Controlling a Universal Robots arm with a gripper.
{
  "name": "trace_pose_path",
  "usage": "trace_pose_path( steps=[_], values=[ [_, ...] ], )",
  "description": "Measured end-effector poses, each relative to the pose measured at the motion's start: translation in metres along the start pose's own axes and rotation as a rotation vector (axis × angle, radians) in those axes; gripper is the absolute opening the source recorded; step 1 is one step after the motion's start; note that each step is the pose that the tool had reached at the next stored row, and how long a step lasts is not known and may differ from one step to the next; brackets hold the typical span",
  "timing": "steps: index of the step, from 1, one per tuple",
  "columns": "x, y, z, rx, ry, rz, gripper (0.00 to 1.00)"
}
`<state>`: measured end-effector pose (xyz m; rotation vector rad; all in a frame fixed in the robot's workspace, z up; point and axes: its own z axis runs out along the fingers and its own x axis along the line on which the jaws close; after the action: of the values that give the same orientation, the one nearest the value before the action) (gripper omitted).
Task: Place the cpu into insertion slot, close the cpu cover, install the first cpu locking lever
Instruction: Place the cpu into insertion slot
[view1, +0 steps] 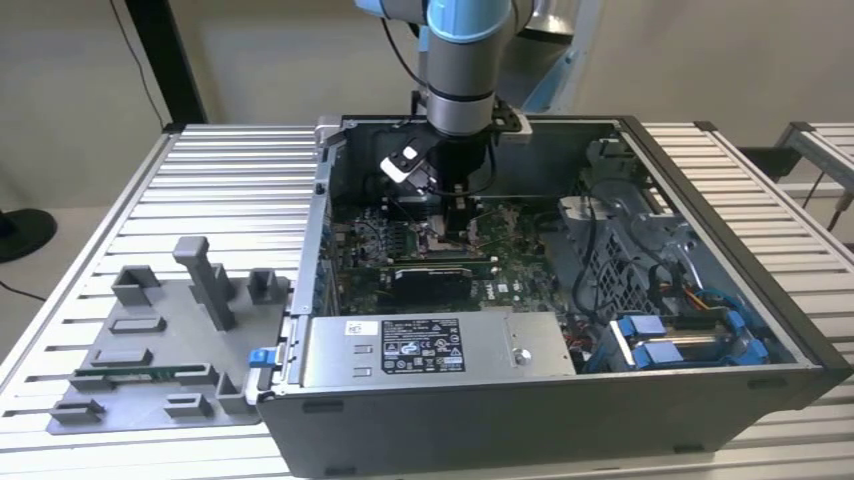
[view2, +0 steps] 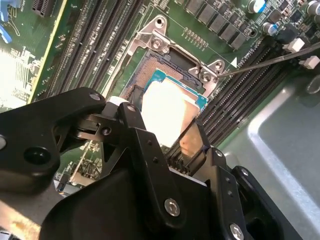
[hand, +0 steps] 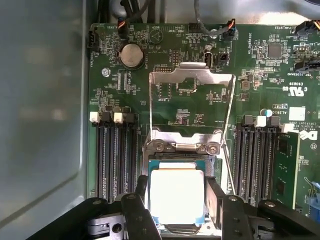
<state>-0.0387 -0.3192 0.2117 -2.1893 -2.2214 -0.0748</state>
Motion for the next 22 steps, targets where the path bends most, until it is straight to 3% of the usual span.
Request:
trace_pose_path(
  steps=[14,22],
  values=[
    [-0.0041,-0.0007,0.0091,0.0009,-0.0002,0.0,0.0],
    [-0.0046,-0.0011,0.0108,0.0013,-0.0001,0.0,0.0]
  ],
)
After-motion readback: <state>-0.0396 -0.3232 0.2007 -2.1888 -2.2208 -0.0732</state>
